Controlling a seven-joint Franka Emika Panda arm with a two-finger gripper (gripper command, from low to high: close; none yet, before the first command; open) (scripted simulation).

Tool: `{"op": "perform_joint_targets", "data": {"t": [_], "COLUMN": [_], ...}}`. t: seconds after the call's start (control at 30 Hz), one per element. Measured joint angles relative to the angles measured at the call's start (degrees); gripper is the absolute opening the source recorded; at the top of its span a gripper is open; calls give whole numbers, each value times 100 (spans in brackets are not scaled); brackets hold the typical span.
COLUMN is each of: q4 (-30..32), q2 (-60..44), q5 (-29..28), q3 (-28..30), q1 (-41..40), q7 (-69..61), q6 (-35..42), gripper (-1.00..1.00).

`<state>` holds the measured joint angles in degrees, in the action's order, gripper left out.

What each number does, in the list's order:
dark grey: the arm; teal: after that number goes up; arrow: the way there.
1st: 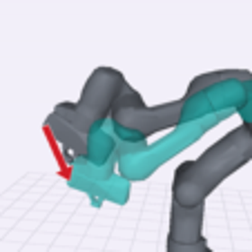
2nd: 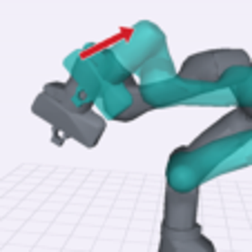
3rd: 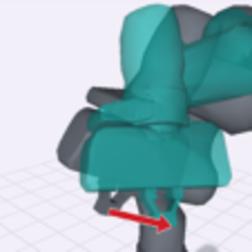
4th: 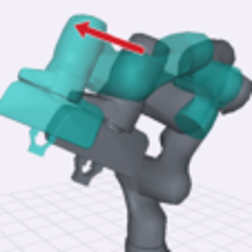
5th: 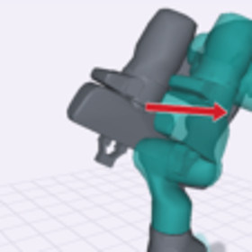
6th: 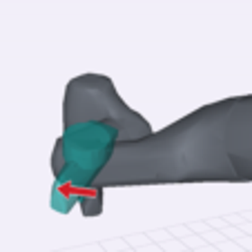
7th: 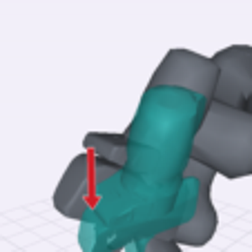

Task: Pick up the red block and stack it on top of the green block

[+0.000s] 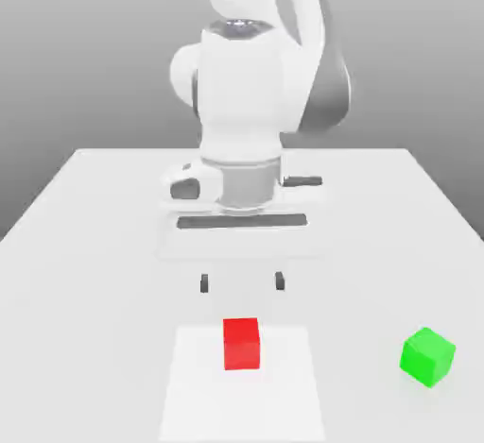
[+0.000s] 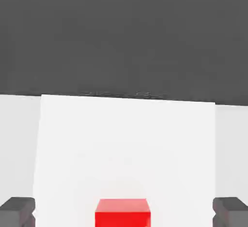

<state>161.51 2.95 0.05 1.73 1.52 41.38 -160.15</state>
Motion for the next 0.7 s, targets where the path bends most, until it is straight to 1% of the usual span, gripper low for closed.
{"op": "perform_joint_targets", "data": {"t": [0.2,0.23,0.47,0.7], "q4": [-54,-82,-88,64], "q2": [-1254,-1459,-1509,-254], "q5": [92,107,92,-19], "q3": [-64,-91,-107,-83], "q1": [-39,-62,-78,-74], "q7": [-84,-95,-82,13], "q6": [-1045,-1220,-1262,-159], "gripper": [0,-100,-100,-100]}}
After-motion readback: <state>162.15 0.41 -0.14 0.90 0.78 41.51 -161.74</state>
